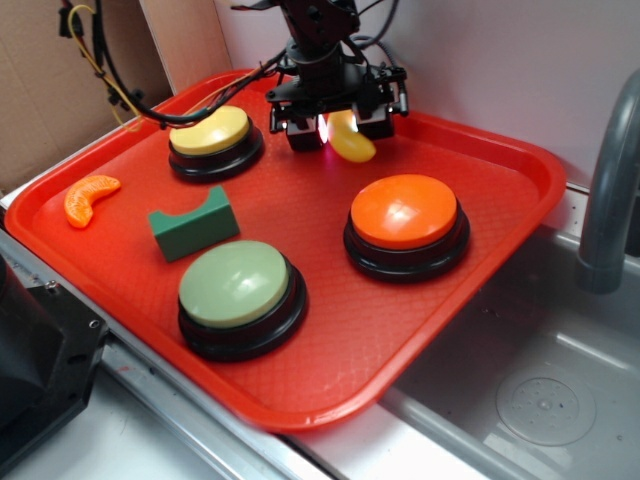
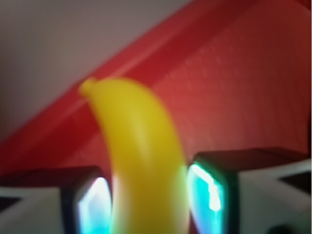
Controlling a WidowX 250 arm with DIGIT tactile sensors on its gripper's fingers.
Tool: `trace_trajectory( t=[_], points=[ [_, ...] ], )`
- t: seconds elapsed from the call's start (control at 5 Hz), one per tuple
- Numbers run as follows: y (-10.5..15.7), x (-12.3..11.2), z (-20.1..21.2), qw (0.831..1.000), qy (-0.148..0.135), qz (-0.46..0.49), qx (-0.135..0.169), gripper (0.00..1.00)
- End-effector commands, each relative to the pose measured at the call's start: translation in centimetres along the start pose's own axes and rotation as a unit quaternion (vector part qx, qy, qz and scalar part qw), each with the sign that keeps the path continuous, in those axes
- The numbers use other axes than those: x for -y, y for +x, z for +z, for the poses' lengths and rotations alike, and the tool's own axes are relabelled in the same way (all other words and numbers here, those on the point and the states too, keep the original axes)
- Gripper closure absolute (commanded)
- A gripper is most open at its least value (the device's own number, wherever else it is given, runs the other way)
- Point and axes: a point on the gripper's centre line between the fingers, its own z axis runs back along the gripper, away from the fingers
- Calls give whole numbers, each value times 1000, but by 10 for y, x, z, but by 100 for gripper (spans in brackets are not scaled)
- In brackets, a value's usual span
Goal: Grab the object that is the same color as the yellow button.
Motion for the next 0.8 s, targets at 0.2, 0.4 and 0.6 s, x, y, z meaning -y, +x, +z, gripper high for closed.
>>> trace_trajectory(
  t=[0.2,0.4,0.6],
  points=[
    [5,-11,158,940,2,-331,-88,100],
    [-1,-19,180,905,-22,-417,-84,100],
    [3,-32,187,904,-13,-421,-70,100]
  ],
)
